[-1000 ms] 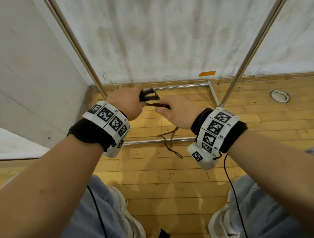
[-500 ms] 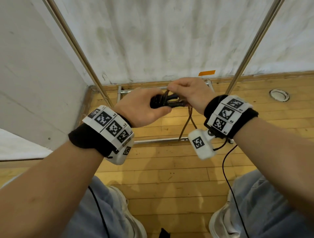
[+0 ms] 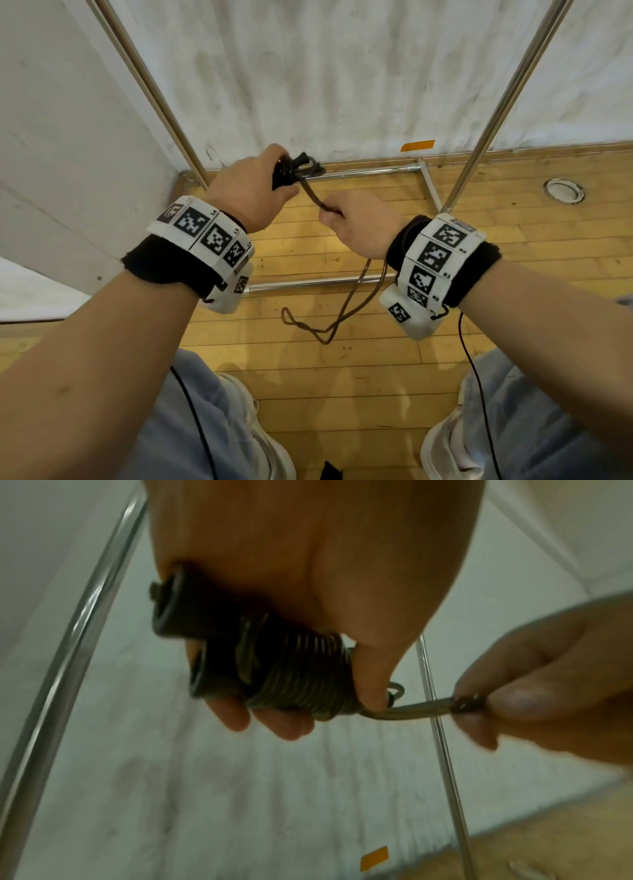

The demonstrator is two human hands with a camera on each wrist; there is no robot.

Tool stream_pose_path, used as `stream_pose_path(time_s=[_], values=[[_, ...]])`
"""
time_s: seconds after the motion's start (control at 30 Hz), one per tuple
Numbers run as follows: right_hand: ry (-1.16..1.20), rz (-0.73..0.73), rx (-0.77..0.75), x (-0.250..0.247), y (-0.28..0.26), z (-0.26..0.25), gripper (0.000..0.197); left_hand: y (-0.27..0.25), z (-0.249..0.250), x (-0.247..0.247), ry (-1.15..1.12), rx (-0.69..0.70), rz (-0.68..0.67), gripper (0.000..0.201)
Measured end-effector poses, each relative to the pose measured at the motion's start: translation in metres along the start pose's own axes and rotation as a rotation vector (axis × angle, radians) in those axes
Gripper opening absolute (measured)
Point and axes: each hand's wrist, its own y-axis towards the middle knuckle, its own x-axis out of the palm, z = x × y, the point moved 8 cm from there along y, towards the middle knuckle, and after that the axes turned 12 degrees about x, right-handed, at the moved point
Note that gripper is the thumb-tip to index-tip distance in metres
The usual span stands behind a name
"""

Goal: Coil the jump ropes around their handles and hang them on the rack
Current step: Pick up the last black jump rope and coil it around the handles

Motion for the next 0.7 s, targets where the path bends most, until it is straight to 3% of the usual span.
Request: stream_pose_path(time_s=[0.13,0.3,0.4,0.5,0.7], values=[[-0.188,0.006,-0.094,-0.001,-0.004,-0.007,0.018,-0.003,0.005,0.021,0.139,0.028,-0.167,0.033],[-0.249,0.072,-0.213,-0.013,-0.004,-0.015,0.017,-0.011,0.031,0.048,0.161,0.175,-0.298,0.026],[-0.075,0.087,-0.189,-0.024,0.002,-0.006,0.017,-0.011,0.038,0.048,0.068,0.232,-0.297,0.035],[0.224,0.1,-0.136,-0.038,0.01,0.008,0.02,-0.009,0.044,0.039,-0.03,0.224,-0.195,0.054],[0.604,0.087,-0.013,-0.043,0.019,0.032,0.019,-0.01,0.044,0.024,-0.194,0.17,-0.046,0.034]])
